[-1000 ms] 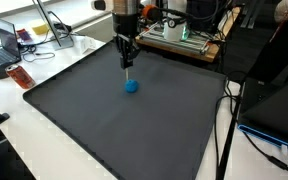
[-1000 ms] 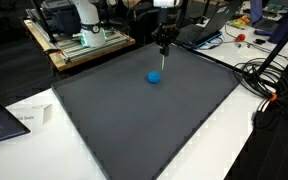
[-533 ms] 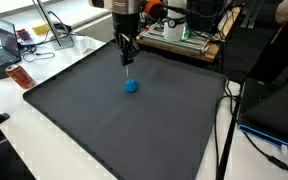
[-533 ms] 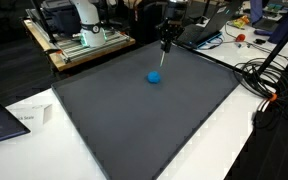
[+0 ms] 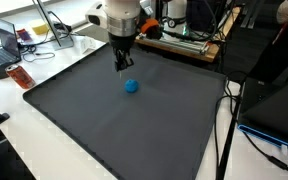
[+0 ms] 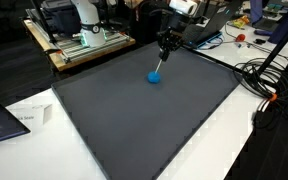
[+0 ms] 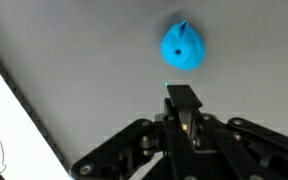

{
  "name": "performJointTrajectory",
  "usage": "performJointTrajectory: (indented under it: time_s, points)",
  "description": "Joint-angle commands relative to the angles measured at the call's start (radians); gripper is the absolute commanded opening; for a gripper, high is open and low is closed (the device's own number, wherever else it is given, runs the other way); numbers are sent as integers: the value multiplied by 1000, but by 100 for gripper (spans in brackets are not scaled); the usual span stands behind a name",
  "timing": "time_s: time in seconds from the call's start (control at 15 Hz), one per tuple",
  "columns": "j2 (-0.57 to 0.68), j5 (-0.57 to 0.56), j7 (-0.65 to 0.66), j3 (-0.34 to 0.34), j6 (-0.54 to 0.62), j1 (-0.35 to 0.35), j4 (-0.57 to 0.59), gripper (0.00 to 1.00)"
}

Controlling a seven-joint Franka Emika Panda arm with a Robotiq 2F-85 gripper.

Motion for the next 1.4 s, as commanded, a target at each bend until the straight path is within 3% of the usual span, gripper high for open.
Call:
performJointTrajectory:
  time_s: [0.0, 0.8, 1.33]
  points:
    - [69, -67, 99, -8, -81, 16, 88, 3]
    - [193, -169, 294, -12, -254, 45, 212, 3]
    - [291, -253, 413, -13, -395, 105, 301, 3]
